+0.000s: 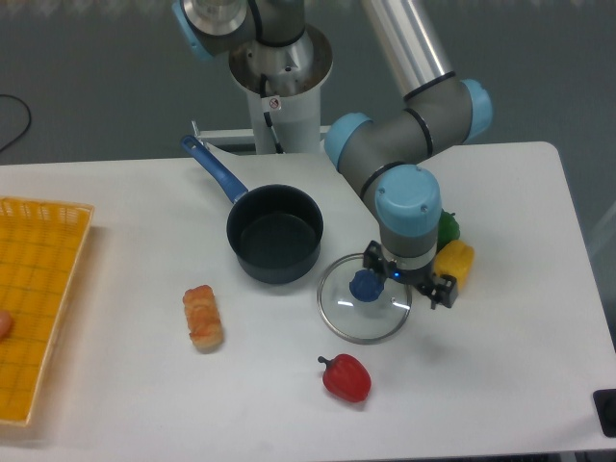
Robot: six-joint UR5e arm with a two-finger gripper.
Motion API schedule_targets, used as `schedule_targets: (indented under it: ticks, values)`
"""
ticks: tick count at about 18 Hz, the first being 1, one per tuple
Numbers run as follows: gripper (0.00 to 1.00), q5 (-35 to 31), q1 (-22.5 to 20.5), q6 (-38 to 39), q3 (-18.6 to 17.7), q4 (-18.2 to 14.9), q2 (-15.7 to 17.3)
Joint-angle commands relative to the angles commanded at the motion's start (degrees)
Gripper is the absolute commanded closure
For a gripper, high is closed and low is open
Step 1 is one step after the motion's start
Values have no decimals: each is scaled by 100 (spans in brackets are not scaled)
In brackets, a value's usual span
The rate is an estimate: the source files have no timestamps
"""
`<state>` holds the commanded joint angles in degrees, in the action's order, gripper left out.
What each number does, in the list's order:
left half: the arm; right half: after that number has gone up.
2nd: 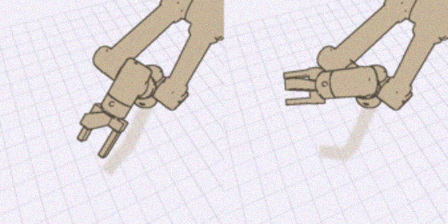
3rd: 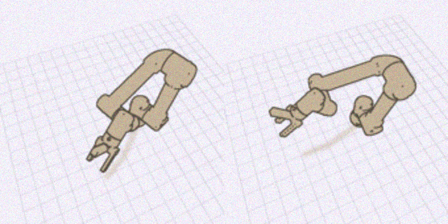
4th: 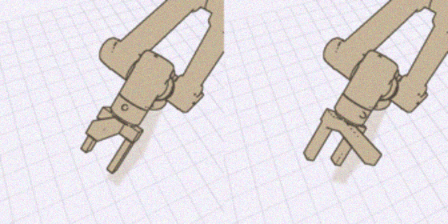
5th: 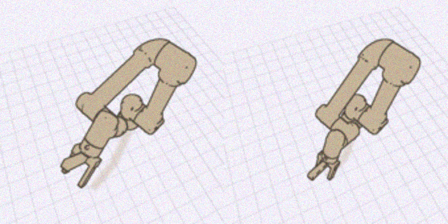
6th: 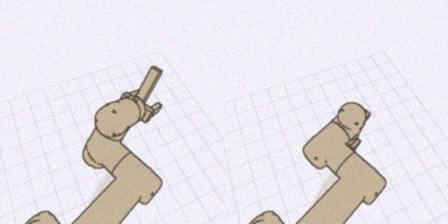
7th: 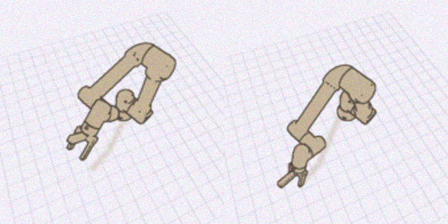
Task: Pick up the yellow pepper
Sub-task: 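Move the gripper over toward the yellow pepper beside the green pepper, then lower the gripper around the yellow pepper and close on it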
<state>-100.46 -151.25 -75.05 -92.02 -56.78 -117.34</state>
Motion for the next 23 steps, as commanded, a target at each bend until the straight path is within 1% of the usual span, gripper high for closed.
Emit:
schedule_targets:
  ticks: [3, 4, 8, 11, 13, 19, 23]
  values:
    - [0, 0, -97, -272, -96, 26, -35]
    - [0, 0, -158, -352, -97, 26, -78]
    - [0, 27, -387, -633, -97, 35, -79]
    - [0, 131, -571, -651, -97, 35, -79]
    - [0, 360, -625, -643, -149, 35, -61]
    - [0, 387, -651, -581, -246, 35, -61]
    - [0, 422, -642, -520, -316, 105, -96]
